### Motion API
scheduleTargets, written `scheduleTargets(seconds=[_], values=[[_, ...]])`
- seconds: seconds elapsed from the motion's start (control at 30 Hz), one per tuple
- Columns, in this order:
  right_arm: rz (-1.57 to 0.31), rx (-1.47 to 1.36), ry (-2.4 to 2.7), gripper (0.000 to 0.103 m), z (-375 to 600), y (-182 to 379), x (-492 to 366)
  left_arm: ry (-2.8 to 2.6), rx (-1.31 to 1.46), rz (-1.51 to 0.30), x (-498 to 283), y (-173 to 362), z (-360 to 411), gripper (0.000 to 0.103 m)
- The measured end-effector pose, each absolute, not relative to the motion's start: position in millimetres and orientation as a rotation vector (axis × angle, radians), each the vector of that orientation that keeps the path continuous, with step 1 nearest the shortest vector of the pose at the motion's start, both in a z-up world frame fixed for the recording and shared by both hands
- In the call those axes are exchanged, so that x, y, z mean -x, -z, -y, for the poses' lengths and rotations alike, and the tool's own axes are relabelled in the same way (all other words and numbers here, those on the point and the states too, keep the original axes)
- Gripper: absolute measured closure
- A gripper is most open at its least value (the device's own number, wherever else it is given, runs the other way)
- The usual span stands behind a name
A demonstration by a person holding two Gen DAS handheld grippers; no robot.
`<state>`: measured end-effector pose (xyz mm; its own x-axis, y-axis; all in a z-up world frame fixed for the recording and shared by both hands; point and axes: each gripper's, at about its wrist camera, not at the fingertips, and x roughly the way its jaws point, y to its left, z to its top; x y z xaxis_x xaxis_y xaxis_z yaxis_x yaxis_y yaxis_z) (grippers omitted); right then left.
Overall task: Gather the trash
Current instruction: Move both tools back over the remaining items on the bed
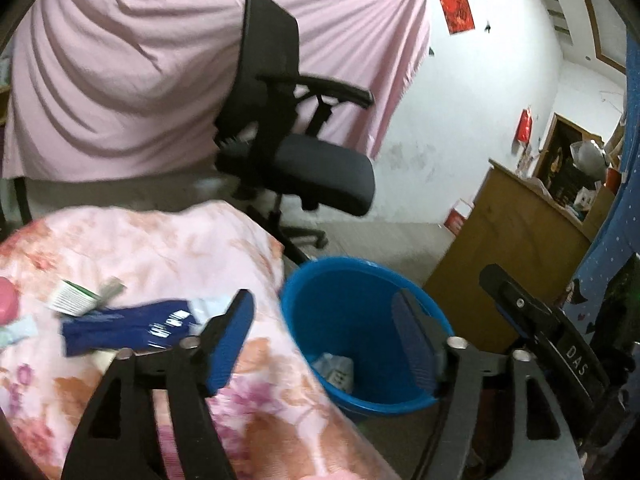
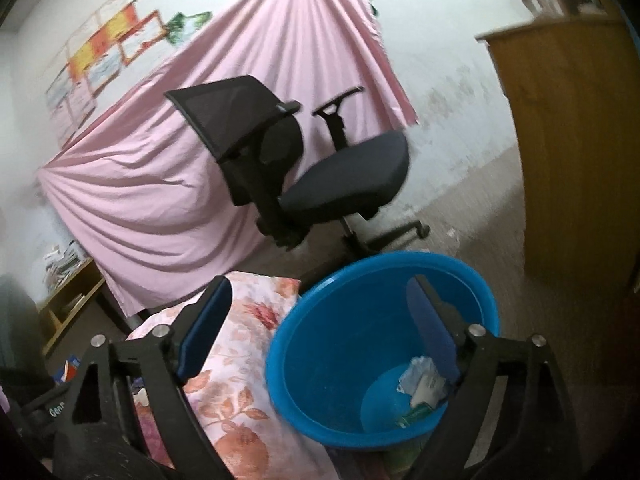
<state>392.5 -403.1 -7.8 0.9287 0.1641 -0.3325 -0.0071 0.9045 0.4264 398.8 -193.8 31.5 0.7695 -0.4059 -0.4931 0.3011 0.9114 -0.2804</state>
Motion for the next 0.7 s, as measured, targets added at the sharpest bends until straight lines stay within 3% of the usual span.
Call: scheduleTargets(seconds=[0.17,0.23,0.7], values=[[-0.287,-0.375,-0.107,0.000,384,-6,-381,0.307,0.172,-0.498,-382,-45,165,0.023],[-0.245,-0.350,-0.119,0.000,375,-13,-375,0.243,0.157,-0.450,-373,-50,153,0.002],[-0.030,-0.165,-0.213,0.000,302,-42,-340,0.036,0.170,-0.219,-314,-62,74,0.002]])
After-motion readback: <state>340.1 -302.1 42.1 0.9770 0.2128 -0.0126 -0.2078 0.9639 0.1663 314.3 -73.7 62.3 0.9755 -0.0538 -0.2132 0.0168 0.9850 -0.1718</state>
